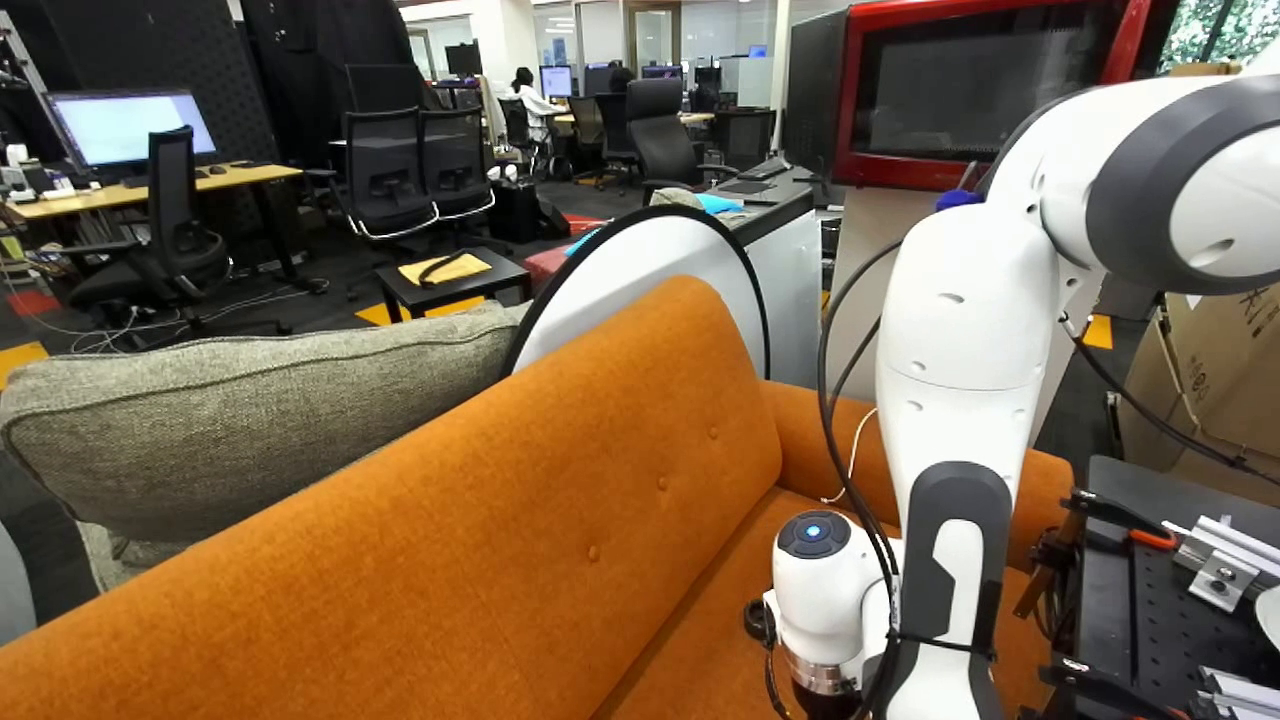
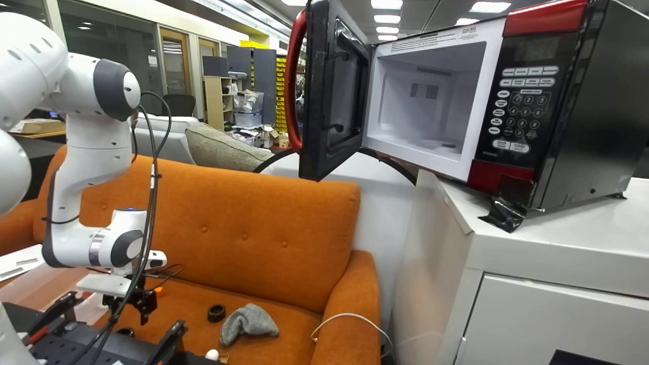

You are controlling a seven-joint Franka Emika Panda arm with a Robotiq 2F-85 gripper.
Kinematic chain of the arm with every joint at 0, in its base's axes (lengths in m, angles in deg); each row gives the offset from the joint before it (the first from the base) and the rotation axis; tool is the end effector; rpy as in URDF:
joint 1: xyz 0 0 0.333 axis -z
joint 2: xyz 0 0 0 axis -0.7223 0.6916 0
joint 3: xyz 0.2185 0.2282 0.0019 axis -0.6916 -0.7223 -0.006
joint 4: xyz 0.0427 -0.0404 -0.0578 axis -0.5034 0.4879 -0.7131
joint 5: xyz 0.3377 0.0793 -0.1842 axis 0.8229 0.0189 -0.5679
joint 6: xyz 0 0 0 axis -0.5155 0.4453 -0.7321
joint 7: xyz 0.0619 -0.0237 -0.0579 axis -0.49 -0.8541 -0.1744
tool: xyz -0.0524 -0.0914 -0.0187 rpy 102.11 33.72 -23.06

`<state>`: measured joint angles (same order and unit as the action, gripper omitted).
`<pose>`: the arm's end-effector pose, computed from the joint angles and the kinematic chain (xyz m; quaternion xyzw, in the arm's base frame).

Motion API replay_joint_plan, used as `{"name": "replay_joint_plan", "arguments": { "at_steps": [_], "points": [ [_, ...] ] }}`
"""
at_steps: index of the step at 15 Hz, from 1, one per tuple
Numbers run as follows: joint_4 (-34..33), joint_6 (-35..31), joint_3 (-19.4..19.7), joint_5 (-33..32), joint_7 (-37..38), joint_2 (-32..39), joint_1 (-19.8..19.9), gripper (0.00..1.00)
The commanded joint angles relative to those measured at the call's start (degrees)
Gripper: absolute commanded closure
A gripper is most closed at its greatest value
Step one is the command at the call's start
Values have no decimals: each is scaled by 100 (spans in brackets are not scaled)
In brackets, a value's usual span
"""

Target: Slide the black discs to the right and then move the storage bin slightly to the right

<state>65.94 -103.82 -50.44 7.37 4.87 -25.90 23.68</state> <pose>0.3912 0.2111 -0.1085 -0.9936 -0.0692 0.0887 0.0111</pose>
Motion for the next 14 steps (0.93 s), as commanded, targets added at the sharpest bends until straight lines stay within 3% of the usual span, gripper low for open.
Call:
{"name": "replay_joint_plan", "arguments": {
  "at_steps": [1,14],
  "points": [
    [-21,140,-167,-45,-207,47,232,0],
    [-829,612,-382,-185,-697,797,626,0]
  ]
}}
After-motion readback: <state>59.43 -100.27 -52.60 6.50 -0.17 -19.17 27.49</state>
